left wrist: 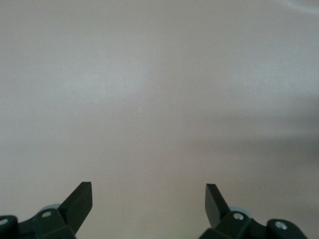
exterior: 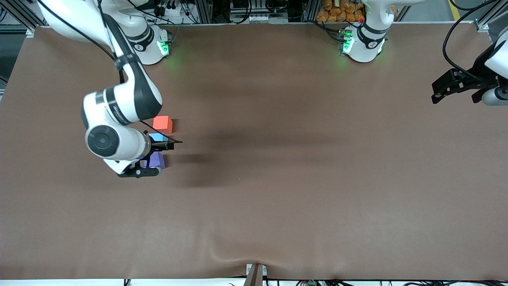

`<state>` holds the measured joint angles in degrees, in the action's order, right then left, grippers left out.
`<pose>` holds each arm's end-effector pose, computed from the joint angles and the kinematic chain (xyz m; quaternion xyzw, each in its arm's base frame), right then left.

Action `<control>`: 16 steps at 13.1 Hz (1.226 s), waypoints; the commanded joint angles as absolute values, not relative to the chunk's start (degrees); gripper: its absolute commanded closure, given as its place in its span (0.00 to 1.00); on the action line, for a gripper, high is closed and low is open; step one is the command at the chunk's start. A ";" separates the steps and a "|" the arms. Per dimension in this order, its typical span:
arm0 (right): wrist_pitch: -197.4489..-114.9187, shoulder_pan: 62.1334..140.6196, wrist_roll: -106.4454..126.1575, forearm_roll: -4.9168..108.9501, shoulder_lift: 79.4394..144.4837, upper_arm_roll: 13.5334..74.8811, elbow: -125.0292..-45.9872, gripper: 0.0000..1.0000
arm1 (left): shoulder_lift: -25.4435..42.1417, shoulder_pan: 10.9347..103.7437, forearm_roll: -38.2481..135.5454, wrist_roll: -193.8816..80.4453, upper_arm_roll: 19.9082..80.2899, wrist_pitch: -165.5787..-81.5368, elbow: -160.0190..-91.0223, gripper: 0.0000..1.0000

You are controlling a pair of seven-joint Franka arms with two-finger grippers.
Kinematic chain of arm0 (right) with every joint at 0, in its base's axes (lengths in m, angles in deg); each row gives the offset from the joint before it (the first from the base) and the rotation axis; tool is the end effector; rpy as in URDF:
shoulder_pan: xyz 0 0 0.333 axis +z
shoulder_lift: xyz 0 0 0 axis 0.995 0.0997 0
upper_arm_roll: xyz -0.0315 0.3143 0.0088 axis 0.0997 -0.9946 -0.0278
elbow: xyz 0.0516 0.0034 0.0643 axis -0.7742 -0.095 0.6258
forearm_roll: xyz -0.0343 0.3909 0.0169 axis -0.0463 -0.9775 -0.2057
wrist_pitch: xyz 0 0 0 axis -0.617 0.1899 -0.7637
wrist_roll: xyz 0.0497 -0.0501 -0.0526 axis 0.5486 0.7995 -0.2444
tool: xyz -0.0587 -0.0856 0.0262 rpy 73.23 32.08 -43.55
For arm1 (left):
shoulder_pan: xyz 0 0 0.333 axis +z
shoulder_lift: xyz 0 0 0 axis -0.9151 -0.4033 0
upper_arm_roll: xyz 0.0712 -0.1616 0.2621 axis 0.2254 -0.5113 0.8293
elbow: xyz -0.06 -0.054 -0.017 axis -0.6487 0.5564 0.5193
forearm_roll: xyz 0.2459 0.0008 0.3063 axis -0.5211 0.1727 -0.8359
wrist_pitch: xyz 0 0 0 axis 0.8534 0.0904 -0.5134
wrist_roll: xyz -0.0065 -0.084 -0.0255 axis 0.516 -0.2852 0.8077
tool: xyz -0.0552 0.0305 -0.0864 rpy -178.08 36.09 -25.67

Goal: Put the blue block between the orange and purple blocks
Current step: 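Open the right gripper and lift it off the blue block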

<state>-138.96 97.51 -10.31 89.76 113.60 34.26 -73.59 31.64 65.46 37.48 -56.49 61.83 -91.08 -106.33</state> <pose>0.6271 0.1919 0.3920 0.9924 0.0226 -0.1183 0.0243 0.5531 -0.0645 0.6722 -0.9997 0.0028 -0.0172 0.0146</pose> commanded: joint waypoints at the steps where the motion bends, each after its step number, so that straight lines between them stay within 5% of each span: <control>1: -127.96 95.89 -10.73 89.83 114.42 33.75 -57.39 0.00 | 32.21 65.34 37.46 -56.23 61.74 -91.30 -107.02 0.00; 5: -125.04 90.28 -10.38 90.53 112.50 33.93 -49.17 0.00 | 32.21 65.33 37.46 -56.31 61.66 -91.30 -107.02 0.00; 9: -118.45 86.31 -9.42 90.09 105.13 33.84 -48.98 0.00 | 32.21 65.16 37.37 -57.19 61.66 -91.12 -107.02 0.00; 13: -114.74 83.14 -4.76 89.39 97.30 34.36 -55.38 0.00 | 32.30 65.33 37.37 -57.19 61.66 -90.95 -106.84 0.00; 16: -121.49 84.10 -4.58 88.95 89.41 36.90 -67.65 0.00 | 32.47 65.42 37.37 -57.19 61.66 -90.60 -106.84 0.00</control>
